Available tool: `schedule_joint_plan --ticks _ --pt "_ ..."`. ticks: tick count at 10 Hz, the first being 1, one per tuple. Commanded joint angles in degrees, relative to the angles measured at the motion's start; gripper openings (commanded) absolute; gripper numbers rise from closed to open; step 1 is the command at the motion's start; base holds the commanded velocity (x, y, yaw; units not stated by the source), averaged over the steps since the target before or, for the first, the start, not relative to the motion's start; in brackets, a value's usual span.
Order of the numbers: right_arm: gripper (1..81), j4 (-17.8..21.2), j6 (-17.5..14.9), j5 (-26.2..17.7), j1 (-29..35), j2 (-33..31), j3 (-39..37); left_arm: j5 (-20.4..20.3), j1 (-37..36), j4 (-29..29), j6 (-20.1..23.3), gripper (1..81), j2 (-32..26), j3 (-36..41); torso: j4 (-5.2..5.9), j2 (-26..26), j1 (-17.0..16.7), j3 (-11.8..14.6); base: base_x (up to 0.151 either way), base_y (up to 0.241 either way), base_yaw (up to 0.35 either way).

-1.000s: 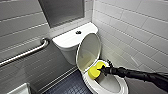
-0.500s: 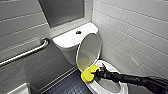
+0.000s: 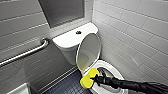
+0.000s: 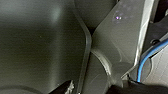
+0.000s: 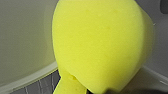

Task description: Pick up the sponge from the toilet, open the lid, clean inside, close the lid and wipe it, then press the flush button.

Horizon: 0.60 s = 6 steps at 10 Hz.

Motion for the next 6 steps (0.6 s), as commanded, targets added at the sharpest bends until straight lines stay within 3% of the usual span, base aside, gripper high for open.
schedule_joint_plan --ticks 1,6 --pt "1.0 -4.6 0.4 -9.9 2.5 -7.6 12.6 2.7 1.9 0.4 0.3 81.1 0.2 0.9 0.0 0.0 0.0 0.0 0.0 0.0 0.0" --pt "1.0 -6.5 0.4 -9.7 -3.1 -17.6 18.9 2.7 1.9 0.6 0.3 81.1 0.1 0.9 0.02 0.0 0.0 0.0 0.0 0.0 0.0"
